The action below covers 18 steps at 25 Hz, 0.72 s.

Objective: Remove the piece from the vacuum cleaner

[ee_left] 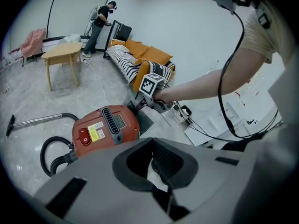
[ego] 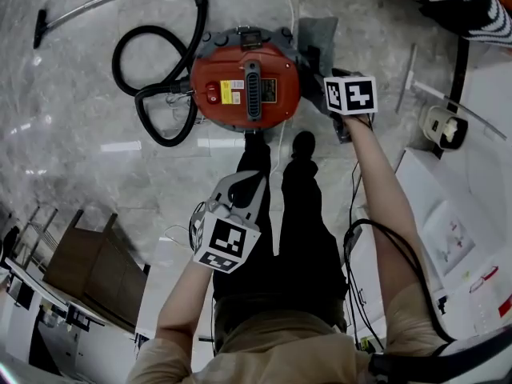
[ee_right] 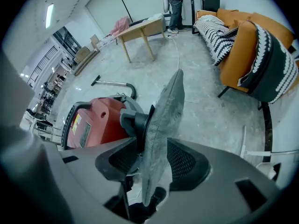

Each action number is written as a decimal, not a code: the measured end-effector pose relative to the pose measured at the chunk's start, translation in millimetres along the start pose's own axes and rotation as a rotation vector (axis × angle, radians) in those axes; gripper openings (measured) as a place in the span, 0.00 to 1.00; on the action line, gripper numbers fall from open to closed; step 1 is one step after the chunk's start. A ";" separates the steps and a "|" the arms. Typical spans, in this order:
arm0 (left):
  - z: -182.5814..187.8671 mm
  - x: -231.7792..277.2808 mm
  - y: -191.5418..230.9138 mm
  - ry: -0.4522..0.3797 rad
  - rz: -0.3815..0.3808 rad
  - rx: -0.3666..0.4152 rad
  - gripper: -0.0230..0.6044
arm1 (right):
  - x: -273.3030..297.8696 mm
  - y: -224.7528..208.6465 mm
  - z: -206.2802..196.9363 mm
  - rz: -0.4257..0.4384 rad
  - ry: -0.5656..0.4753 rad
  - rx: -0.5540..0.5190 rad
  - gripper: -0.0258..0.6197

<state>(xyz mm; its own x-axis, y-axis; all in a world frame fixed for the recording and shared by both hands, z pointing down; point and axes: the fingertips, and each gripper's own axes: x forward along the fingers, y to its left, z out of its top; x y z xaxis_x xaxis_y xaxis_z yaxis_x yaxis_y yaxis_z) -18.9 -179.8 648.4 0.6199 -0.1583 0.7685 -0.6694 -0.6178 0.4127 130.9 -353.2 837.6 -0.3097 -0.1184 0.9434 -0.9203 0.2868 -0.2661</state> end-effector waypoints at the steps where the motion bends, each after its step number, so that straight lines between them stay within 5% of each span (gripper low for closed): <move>1: -0.7 1.0 0.6 0.001 0.001 -0.005 0.03 | 5.8 -1.4 -0.6 -0.001 0.012 -0.001 0.32; 7: -3.8 7.0 5.1 0.005 0.006 -0.025 0.03 | 17.0 -7.7 -4.1 0.021 0.031 -0.023 0.31; 10: -2.9 12.3 3.0 0.006 -0.003 -0.027 0.03 | 17.2 -14.9 -8.8 0.012 0.027 -0.062 0.16; 18: -0.3 18.2 -1.6 0.004 -0.022 -0.022 0.03 | 17.5 -17.4 -9.1 0.009 0.009 -0.101 0.11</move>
<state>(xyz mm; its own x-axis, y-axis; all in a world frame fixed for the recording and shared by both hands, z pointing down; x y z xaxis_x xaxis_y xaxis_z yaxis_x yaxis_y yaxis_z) -6.7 -181.5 661.8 0.6331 -0.1414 0.7611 -0.6642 -0.6041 0.4403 143.7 -351.6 860.5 -0.3157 -0.1068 0.9428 -0.8882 0.3827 -0.2541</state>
